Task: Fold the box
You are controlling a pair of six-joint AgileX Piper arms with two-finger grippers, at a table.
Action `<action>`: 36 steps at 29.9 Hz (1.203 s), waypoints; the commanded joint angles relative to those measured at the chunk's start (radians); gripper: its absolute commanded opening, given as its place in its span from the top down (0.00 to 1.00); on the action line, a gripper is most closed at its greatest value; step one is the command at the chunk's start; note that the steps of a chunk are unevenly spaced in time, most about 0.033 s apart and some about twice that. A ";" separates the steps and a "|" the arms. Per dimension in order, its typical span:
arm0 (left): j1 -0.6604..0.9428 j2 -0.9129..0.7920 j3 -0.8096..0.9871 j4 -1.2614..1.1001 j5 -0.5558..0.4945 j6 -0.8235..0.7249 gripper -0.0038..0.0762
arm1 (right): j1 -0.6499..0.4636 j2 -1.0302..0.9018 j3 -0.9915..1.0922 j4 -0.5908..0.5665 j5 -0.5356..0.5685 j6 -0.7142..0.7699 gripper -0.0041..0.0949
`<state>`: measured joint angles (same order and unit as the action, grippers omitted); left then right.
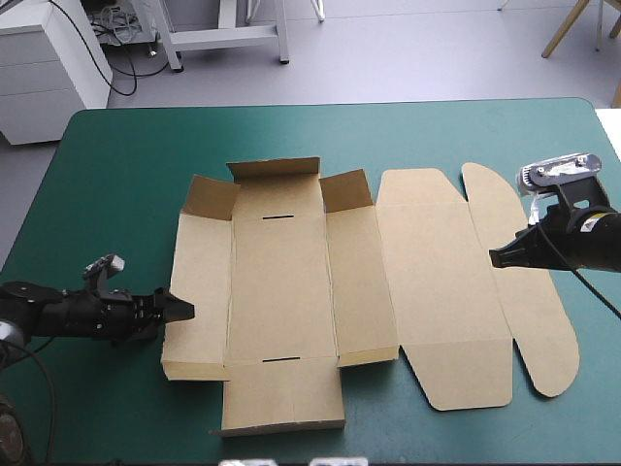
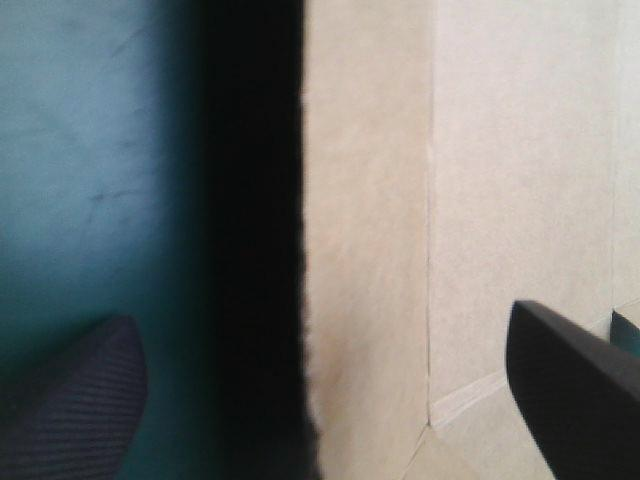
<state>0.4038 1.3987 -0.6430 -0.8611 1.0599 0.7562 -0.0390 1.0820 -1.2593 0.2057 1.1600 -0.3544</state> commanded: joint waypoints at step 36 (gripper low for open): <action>-0.265 0.134 -0.443 0.110 0.163 -0.020 0.96 | -0.009 -0.036 -0.027 0.011 -0.079 -0.010 0.98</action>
<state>0.1655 1.5650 -0.9746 -0.7896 1.1198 0.7333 -0.0390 1.0785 -1.2593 0.2102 1.1486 -0.3555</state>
